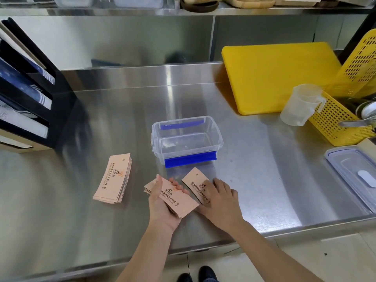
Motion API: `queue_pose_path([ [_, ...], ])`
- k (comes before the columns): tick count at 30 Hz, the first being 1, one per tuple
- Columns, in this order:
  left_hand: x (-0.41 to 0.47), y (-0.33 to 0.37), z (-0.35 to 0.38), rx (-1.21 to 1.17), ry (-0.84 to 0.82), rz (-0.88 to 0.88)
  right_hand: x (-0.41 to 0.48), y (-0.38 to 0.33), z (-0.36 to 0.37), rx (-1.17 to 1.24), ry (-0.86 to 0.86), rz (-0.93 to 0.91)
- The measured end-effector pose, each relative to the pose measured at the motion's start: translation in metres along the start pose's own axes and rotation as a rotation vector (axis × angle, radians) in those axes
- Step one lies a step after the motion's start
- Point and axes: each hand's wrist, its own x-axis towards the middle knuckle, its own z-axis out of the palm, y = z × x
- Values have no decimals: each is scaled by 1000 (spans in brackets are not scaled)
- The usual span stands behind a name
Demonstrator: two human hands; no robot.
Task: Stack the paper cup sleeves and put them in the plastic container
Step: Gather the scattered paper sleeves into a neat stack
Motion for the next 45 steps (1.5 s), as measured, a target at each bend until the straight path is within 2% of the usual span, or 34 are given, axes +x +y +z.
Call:
queue_pose_path([
  [7, -3, 3, -1, 69, 47, 66, 4, 2, -6, 45, 88, -13],
  [12, -6, 1, -3, 144, 15, 38, 3, -12, -20, 457, 89, 77],
  [16, -10, 0, -2, 248, -107, -89, -4, -29, -29, 661, -15, 13],
  [22, -9, -3, -2, 222, -94, -81, -11, -46, -30, 635, -89, -105],
  [28, -6, 0, -7, 214, -105, -28, -11, -47, -30, 624, -88, -142],
  [33, -5, 2, -6, 223, -112, 21, -11, -47, -30, 706, -110, -163],
  [38, -7, 4, -2, 155, -137, 36, -8, -45, -29, 853, -100, -82],
  [45, -8, 9, 1, 189, -151, 103, -1, -41, -25, 1004, -142, 99],
])
